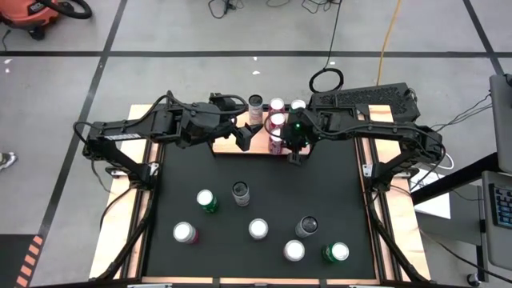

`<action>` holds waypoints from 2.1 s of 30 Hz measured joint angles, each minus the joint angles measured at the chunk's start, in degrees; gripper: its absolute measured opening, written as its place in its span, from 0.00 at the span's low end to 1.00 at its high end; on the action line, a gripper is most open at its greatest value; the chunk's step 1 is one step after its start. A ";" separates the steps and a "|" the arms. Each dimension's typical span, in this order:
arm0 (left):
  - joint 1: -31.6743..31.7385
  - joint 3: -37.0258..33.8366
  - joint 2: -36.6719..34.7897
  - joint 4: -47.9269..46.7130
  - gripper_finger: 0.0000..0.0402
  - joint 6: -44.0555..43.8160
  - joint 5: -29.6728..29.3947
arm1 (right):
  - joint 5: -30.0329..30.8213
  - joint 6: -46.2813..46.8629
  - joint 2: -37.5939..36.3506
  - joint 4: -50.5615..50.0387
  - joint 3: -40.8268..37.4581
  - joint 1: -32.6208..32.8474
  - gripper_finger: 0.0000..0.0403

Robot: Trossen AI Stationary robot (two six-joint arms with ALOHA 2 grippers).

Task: Place canned beverage on shelf
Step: Put the top left white soda can on the shelf

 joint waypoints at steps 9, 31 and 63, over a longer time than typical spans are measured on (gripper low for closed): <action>0.00 0.02 0.00 -0.06 0.99 0.02 -0.04 | 0.07 0.00 0.00 -0.72 0.00 -0.78 0.00; 0.00 0.03 -0.02 -0.17 0.99 0.09 -0.04 | -1.46 0.48 -0.02 1.86 -0.02 -0.90 0.00; -0.59 0.04 -0.04 -0.82 0.99 -0.02 0.70 | -4.61 6.25 -8.12 -2.72 -0.09 -1.17 0.00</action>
